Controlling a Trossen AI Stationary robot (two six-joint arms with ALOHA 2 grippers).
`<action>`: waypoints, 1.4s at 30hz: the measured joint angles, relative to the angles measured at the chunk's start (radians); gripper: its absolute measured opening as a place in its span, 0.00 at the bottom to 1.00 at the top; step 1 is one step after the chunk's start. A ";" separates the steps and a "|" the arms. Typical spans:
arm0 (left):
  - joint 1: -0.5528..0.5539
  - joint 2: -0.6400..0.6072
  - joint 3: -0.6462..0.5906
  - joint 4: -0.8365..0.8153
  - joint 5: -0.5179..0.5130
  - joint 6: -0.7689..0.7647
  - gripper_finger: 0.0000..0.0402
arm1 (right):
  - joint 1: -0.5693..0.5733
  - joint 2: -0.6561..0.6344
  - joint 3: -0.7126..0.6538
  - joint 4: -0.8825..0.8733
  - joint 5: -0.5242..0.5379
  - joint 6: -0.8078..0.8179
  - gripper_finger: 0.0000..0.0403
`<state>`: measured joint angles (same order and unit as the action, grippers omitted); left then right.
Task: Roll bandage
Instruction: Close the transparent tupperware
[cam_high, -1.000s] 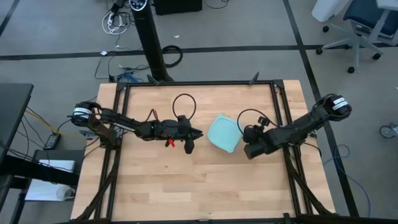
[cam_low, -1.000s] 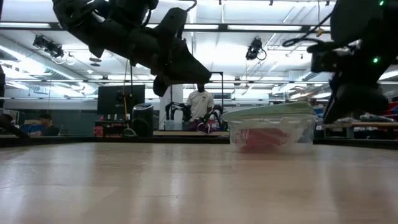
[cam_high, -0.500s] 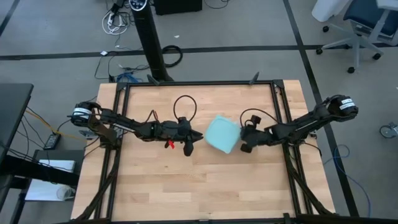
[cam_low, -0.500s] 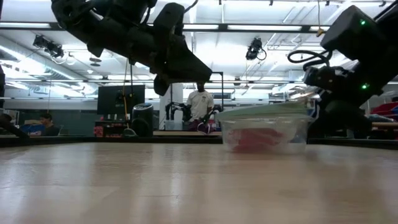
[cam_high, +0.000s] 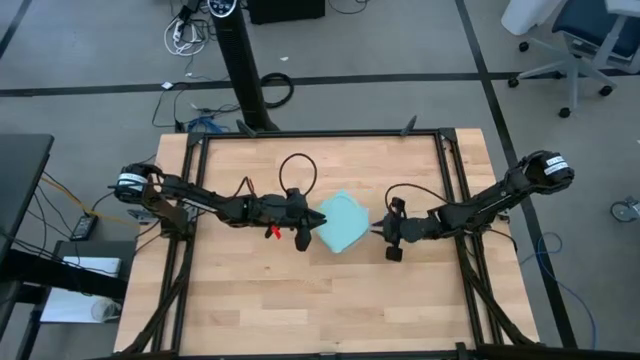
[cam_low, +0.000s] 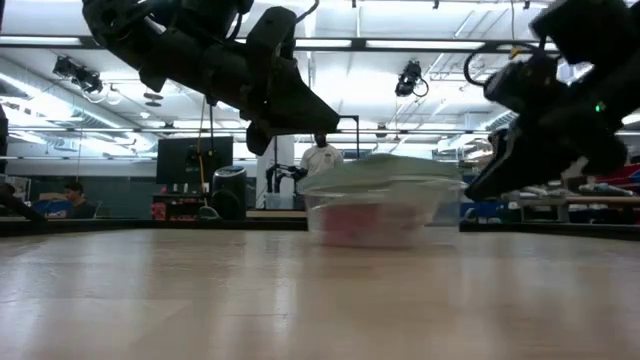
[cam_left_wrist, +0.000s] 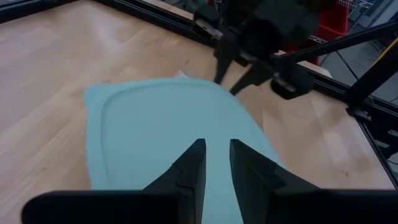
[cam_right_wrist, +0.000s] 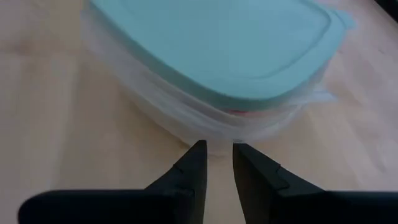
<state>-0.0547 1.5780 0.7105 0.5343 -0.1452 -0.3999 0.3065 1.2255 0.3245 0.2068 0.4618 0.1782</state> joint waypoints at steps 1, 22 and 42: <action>0.000 0.000 0.000 -0.002 0.000 0.000 0.19 | 0.011 0.000 0.011 0.002 -0.008 0.006 0.19; 0.002 0.000 0.000 0.065 0.028 0.001 0.19 | 0.327 0.305 0.127 0.151 0.068 0.455 0.18; 0.002 -0.003 0.000 -0.197 0.101 -0.006 0.19 | 0.055 0.126 0.320 -0.576 0.269 0.237 0.18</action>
<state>-0.0525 1.5753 0.7101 0.3372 -0.0443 -0.4063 0.3613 1.3511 0.6441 -0.3690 0.7309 0.4147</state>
